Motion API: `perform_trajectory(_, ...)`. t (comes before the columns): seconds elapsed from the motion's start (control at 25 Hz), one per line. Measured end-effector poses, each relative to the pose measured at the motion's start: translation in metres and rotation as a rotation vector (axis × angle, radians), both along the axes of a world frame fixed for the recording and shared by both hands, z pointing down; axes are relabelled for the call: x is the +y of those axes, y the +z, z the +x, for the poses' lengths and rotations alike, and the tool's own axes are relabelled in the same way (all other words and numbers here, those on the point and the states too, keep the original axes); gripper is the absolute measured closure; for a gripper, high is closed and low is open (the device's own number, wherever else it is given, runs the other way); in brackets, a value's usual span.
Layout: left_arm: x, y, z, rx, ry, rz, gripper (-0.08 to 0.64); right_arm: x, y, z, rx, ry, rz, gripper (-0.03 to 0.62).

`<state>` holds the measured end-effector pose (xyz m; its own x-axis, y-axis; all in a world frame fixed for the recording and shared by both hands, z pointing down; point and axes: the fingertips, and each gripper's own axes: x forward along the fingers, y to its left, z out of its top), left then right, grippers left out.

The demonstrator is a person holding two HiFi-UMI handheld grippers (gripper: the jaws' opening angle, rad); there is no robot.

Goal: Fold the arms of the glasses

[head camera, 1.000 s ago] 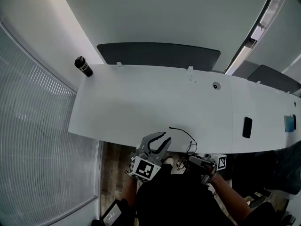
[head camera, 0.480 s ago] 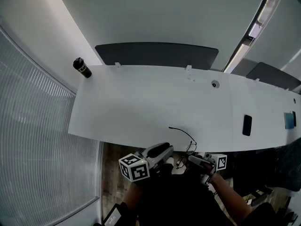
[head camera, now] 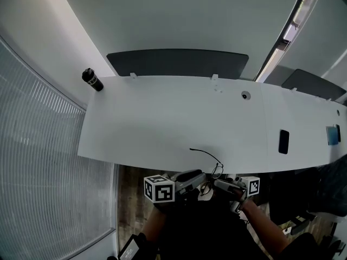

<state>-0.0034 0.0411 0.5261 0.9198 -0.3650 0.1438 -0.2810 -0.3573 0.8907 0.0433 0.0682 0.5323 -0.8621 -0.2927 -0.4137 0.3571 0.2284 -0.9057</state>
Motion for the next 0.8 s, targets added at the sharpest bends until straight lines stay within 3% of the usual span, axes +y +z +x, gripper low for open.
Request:
perform_trajectory(0.64, 0.014, 0.003, 0.024, -0.015, 0.138, -0.003, 0.431, 0.007, 0.000, -0.003, 0.013, -0.034, 0.013, 0.583)
perform_trajectory(0.8, 0.020, 0.005, 0.026, -0.031, 0.170, -0.006, 0.442, 0.008, -0.012, -0.005, -0.050, -0.037, 0.011, 0.583)
